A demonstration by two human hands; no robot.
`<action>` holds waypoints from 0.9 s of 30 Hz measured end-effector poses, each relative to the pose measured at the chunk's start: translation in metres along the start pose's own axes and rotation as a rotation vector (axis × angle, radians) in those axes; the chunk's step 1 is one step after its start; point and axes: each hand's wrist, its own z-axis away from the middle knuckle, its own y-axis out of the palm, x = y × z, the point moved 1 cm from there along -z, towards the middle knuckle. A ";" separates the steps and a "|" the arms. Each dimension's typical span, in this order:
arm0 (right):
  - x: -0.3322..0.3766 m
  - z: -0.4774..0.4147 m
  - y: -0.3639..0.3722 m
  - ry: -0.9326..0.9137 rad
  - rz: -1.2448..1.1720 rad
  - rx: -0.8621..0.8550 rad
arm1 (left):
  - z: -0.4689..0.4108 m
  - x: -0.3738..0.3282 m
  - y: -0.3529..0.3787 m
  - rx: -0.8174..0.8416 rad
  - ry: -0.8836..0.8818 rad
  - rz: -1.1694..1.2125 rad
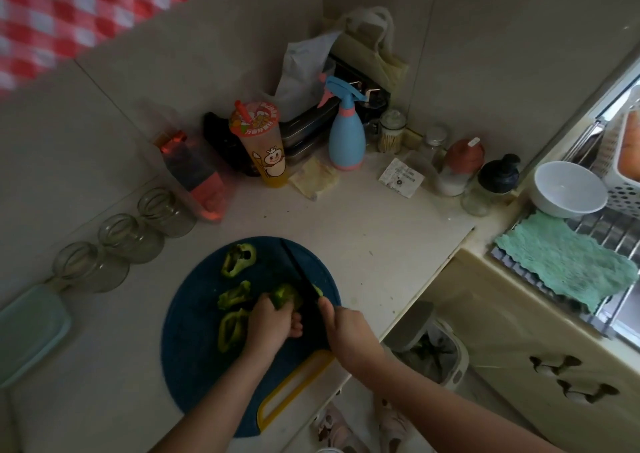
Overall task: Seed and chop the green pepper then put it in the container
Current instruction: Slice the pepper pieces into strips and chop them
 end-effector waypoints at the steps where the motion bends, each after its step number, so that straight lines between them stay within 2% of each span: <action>1: -0.003 0.002 0.000 -0.006 0.017 -0.009 | 0.000 0.001 0.001 -0.025 0.010 -0.011; 6: -0.006 0.018 0.009 -0.064 0.160 -0.001 | 0.004 0.002 0.004 -0.078 0.060 -0.024; 12: -0.001 0.026 0.012 -0.065 0.180 0.003 | 0.008 0.006 0.007 -0.178 0.116 -0.094; 21: -0.004 0.025 0.016 -0.049 0.154 0.017 | 0.010 0.009 0.013 -0.206 0.110 -0.072; 27: -0.001 0.025 0.018 -0.046 0.243 0.005 | 0.012 0.008 0.014 -0.212 0.118 -0.078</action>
